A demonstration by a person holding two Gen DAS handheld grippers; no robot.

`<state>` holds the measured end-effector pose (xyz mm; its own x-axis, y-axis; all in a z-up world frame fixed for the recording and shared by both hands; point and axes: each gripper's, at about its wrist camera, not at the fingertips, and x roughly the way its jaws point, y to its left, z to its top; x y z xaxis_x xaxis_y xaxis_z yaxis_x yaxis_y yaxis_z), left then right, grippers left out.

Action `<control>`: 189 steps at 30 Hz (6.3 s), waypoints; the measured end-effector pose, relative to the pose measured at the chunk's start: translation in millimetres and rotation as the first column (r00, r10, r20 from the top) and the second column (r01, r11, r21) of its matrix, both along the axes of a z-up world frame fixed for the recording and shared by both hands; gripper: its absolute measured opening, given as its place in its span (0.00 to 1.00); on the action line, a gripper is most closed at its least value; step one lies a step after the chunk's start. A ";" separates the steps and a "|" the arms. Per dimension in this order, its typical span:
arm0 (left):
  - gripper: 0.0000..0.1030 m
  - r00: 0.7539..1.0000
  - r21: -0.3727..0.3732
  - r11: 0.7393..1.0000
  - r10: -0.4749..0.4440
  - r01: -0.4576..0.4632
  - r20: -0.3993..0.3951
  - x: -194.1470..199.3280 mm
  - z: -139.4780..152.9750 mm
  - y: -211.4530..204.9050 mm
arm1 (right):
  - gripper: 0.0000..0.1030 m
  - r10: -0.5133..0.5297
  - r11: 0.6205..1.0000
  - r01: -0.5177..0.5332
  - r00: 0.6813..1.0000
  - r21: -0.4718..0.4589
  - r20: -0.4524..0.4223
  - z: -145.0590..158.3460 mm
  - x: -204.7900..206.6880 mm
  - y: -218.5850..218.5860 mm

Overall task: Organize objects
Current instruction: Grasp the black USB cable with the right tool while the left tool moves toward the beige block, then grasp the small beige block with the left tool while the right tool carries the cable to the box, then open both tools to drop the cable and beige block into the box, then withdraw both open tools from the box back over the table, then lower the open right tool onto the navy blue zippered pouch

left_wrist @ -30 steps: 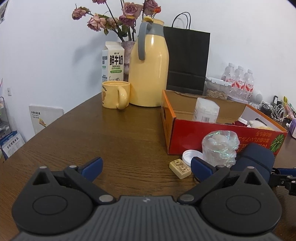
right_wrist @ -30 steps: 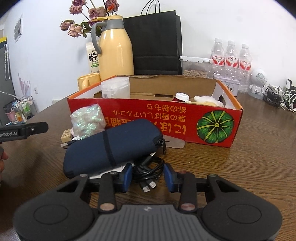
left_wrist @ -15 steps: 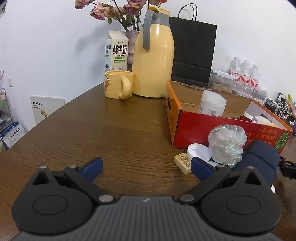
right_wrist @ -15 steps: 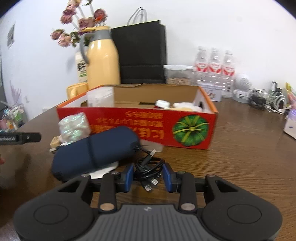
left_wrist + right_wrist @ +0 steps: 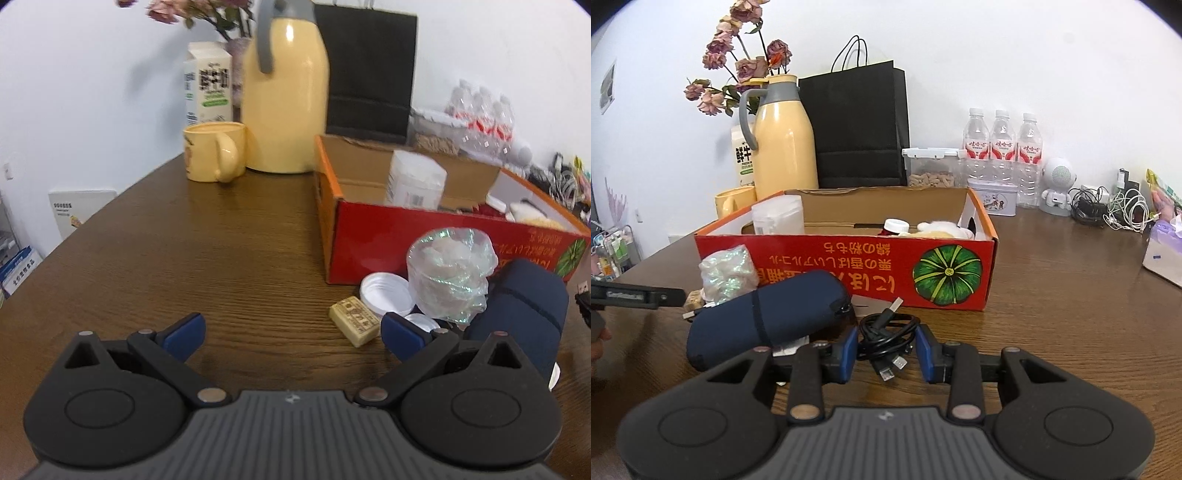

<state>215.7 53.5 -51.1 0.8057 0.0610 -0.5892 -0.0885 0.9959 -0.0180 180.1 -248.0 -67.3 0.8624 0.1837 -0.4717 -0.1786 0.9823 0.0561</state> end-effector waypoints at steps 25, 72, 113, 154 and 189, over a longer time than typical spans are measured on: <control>0.35 0.989 -0.042 0.990 -0.134 0.136 0.059 -3.0 1.0 -9.6 | 0.32 0.022 1.000 -0.022 1.000 0.003 0.007 1.5 -3.2 0.7; 0.35 0.986 -0.083 0.996 -0.022 0.036 0.165 124.8 56.2 -32.3 | 0.32 0.025 0.999 -0.020 0.994 -0.050 0.108 45.6 132.9 63.2; 1.00 0.943 0.009 0.995 -0.100 0.103 0.316 64.4 70.4 -50.4 | 1.00 -0.033 0.998 0.039 0.989 -0.046 0.141 47.1 99.4 45.3; 1.00 0.985 -0.002 1.000 -0.024 0.025 0.169 -14.7 23.4 2.9 | 1.00 0.085 0.991 -0.084 0.996 -0.100 0.007 4.6 23.3 56.0; 1.00 0.978 -0.099 0.995 0.051 -0.031 0.203 -24.2 28.9 23.9 | 0.96 -0.013 0.998 0.022 0.983 0.052 -0.183 13.3 40.8 78.4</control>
<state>191.6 77.4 -22.2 0.9078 0.0481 -0.4166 -0.1138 0.9844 -0.1343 220.9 -169.6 -54.0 0.7657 0.1985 -0.6118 -0.1433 0.9799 0.1386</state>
